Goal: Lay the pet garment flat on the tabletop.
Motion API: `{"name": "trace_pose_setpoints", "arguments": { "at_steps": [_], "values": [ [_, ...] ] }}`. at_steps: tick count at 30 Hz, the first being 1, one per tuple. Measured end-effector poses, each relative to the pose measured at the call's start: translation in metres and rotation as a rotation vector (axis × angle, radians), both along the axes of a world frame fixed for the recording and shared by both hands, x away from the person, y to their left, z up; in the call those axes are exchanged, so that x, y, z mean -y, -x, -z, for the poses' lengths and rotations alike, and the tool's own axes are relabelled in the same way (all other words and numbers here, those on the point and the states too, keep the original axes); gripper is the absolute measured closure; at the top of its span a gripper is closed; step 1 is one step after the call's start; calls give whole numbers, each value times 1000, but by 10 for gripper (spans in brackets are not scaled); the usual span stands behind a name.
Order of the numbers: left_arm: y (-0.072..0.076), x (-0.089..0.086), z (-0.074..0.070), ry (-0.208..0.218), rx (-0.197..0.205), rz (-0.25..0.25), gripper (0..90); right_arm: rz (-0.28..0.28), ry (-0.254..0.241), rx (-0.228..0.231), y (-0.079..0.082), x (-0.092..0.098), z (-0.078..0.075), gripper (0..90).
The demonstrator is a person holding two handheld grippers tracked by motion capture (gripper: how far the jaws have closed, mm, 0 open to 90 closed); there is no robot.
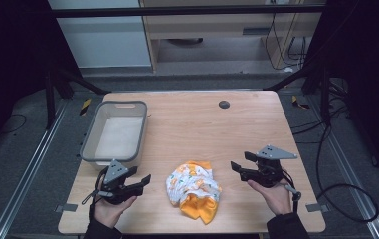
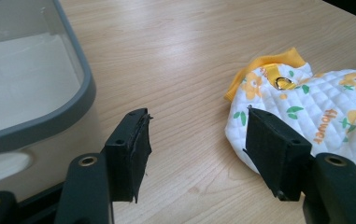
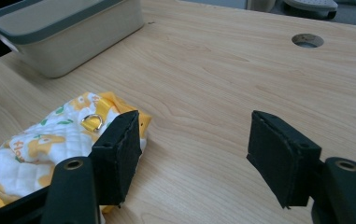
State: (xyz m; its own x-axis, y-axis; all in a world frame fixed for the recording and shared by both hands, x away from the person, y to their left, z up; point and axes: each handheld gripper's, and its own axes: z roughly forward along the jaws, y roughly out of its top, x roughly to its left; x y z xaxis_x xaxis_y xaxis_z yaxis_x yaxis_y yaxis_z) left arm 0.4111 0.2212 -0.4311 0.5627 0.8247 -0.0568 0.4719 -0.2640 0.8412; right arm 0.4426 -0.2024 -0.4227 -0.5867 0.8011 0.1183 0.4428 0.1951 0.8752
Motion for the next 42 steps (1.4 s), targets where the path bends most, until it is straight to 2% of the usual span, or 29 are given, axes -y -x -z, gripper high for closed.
{"name": "trace_pose_setpoints", "arguments": {
  "at_steps": [2, 12, 17, 22, 28, 32, 42],
  "values": [
    [-6, 5, 1, -20, -4, 8, 395, -6, 3, -2, -2, -3, 0, 351],
    [-23, 21, 3, -37, -8, 32, 398, -19, 10, -15, -11, -15, 2, 367],
    [-31, 28, 5, -40, -18, 35, 403, -31, 29, -16, -17, -22, 7, 384],
    [-38, 38, 9, -61, -26, 48, 407, -44, 38, -29, -21, -29, 16, 396],
    [-47, 47, 16, -70, -51, 66, 411, -62, 55, -40, -24, -34, 23, 401],
    [-51, 53, 21, -53, -75, 80, 411, -67, 58, -44, -26, -37, 26, 406],
    [-54, 65, 32, -67, -114, 107, 408, -93, 70, -68, -31, -49, 36, 424]
  ]
}}
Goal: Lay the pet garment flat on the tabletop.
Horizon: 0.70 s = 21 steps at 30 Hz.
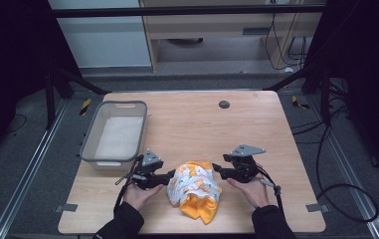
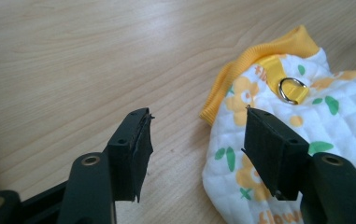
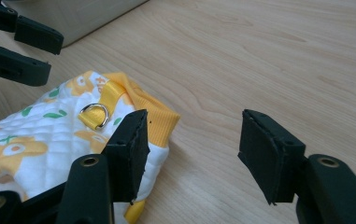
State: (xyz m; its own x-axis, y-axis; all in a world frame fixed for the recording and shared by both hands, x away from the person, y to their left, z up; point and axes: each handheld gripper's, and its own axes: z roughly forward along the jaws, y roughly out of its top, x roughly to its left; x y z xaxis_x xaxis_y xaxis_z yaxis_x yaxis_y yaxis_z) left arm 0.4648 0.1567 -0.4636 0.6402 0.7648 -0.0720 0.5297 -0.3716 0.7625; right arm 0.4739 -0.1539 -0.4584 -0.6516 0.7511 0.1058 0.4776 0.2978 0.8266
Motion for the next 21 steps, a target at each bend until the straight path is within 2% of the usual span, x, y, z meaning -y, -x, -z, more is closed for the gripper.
{"name": "trace_pose_setpoints", "arguments": {
  "at_steps": [3, 10, 12, 21],
  "values": [
    [1, 3, 2, -5, -10, 12, 409, -17, 11, -4, -2, -4, 3, 429],
    [-1, 6, 8, -46, -24, 33, 430, -43, 28, -28, -4, -14, 11, 455],
    [-1, 6, 10, -33, -29, 31, 446, -54, 33, -33, -5, -15, 14, 469],
    [-2, 6, 14, -35, -53, 42, 507, -90, 44, -71, -6, -21, 20, 525]
  ]
}}
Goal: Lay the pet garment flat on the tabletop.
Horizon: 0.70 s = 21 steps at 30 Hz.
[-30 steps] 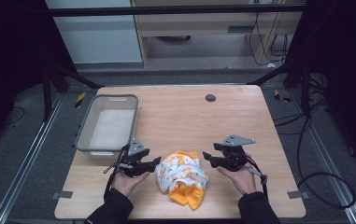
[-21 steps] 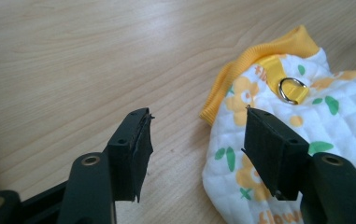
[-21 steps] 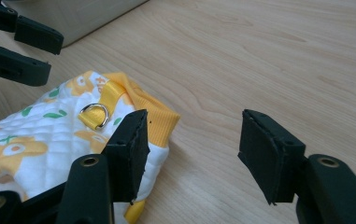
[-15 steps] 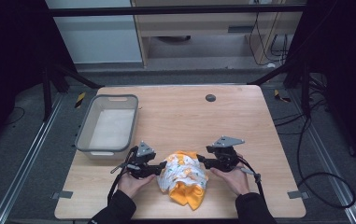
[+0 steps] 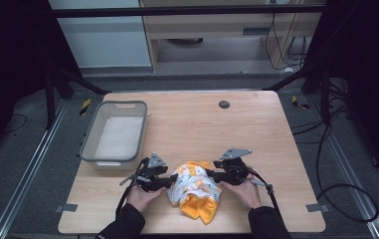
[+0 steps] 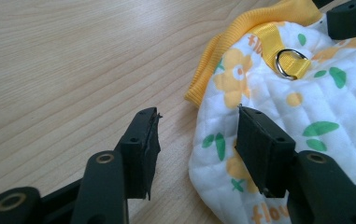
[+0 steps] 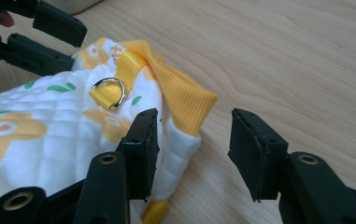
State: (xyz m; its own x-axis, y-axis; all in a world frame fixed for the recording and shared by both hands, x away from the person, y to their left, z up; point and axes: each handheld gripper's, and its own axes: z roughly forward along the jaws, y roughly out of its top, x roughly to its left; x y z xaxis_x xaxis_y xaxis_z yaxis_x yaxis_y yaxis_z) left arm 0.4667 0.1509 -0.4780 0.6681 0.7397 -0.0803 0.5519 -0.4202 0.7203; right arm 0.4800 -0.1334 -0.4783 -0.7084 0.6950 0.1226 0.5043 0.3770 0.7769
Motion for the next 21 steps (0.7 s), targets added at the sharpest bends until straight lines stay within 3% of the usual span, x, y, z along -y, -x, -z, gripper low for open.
{"name": "trace_pose_setpoints", "arguments": {
  "at_steps": [11, 21],
  "values": [
    [-2, 4, 8, 29, -71, 21, 665, -31, 7, -59, -1, -6, 8, 641],
    [0, 6, 6, 15, -58, 19, 818, -44, 9, -62, -1, -6, 7, 814]
  ]
}}
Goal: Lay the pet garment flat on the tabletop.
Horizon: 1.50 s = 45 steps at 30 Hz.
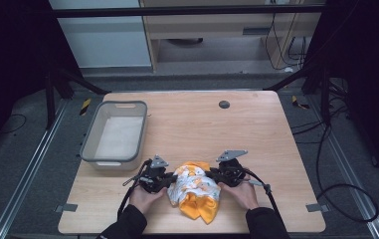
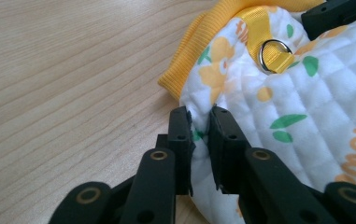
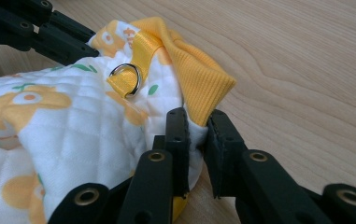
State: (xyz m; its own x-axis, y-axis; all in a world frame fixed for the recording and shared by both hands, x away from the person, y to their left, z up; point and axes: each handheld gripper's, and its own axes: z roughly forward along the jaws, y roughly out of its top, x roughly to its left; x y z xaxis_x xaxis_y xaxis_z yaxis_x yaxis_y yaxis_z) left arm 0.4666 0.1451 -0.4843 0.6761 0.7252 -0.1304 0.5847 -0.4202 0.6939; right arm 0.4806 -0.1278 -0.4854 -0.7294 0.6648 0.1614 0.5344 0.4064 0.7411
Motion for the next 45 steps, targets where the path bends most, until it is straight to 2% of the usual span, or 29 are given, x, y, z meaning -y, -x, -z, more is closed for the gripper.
{"name": "trace_pose_setpoints", "arguments": {
  "at_steps": [3, 9, 17, 26, 30, 37, 45],
  "values": [
    [1, 0, -2, 5, 18, 1, 854, 6, -1, -5, 1, 1, -1, 823],
    [4, 1, -9, -4, 46, 8, 870, 19, -16, 14, 3, 4, -8, 827],
    [11, 1, -26, 24, 96, 7, 874, 42, -44, 77, 10, 11, -21, 830],
    [18, 1, -47, 80, 157, 5, 876, 80, -111, 139, 15, 22, -39, 830],
    [20, 3, -52, 72, 180, 2, 877, 94, -124, 157, 17, 24, -44, 830],
    [17, 2, -65, 75, 219, -18, 879, 102, -139, 187, 15, 22, -54, 831],
    [8, 3, -86, 105, 269, -48, 879, 142, -168, 257, 8, 20, -71, 831]
  ]
}}
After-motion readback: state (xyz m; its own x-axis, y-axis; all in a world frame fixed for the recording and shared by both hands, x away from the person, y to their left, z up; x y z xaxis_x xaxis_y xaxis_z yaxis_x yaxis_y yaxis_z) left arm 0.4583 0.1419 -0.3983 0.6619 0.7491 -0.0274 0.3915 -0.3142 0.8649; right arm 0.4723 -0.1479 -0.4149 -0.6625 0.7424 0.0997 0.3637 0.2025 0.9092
